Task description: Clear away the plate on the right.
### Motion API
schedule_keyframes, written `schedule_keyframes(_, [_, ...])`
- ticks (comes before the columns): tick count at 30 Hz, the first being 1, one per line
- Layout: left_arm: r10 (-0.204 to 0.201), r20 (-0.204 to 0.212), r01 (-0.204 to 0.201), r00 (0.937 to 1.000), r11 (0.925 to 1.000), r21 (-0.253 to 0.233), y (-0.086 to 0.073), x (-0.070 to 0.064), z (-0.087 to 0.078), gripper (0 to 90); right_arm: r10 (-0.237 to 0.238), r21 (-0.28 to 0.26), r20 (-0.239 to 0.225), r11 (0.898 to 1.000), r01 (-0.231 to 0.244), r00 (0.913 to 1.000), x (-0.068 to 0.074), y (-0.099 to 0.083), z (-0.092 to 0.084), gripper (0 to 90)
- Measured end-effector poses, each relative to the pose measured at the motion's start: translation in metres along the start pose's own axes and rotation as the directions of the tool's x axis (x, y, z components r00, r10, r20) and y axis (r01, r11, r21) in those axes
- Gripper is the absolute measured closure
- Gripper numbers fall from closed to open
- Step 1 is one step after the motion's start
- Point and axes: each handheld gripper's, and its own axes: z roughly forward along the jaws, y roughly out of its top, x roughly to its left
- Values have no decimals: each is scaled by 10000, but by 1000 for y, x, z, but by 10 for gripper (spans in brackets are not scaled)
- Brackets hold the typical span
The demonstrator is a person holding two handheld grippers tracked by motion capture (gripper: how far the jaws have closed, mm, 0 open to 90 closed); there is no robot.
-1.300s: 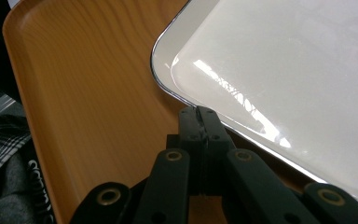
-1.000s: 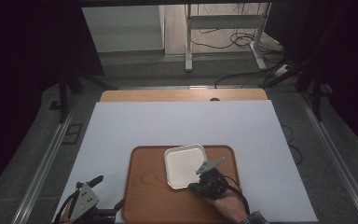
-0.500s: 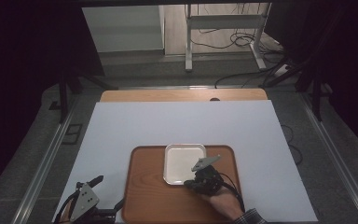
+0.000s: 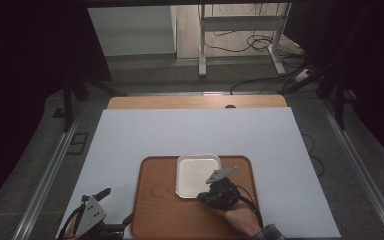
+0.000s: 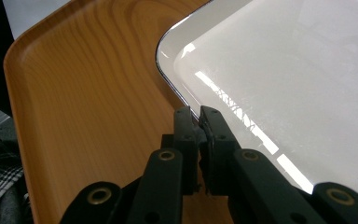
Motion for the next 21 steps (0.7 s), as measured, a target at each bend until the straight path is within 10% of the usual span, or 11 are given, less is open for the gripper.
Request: schedule_keyframes(21, [-89, 32, 89, 10000, 10000, -36, 0, 1, 0, 24, 136, -585, 269, 9982, -120, 9995, 1, 3, -16, 709])
